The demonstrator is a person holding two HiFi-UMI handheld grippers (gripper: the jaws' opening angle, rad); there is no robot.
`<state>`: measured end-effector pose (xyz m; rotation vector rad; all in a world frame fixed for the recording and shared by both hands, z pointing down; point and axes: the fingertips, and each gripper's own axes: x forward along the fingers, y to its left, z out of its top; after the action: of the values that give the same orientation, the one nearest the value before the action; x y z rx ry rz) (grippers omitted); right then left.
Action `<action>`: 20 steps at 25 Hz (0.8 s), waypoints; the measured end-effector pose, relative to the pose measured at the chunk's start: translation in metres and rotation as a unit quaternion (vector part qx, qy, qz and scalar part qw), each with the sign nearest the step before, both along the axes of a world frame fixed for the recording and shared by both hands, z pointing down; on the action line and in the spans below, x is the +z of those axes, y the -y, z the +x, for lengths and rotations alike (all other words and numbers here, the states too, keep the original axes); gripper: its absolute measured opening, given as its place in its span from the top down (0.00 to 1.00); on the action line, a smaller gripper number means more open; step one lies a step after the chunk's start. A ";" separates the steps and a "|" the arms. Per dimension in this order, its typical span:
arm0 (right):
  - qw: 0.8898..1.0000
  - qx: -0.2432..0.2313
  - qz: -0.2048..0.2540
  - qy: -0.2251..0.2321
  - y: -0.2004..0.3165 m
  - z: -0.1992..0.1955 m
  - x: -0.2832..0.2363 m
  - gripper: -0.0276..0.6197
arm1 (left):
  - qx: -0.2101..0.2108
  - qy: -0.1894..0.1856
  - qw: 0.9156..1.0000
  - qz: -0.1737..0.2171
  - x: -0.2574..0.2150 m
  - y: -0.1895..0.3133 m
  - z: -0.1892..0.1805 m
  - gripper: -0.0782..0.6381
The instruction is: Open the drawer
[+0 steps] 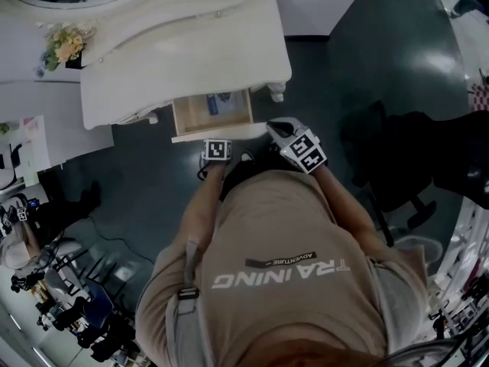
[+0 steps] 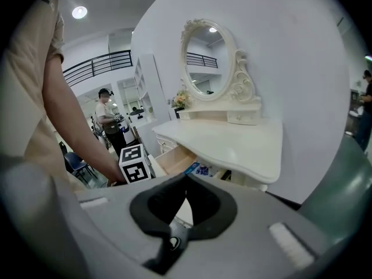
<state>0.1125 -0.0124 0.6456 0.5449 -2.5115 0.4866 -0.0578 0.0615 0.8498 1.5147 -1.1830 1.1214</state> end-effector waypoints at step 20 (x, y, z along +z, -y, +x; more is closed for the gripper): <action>0.995 0.095 -0.018 -0.028 -0.117 -0.054 -0.013 0.95 | 0.048 -0.077 0.994 0.061 -0.004 -0.053 -0.005 0.71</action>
<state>0.0587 0.1046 0.6331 0.7775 -2.4046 0.5792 -0.0631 0.1143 0.8454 1.7355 -1.1006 0.9896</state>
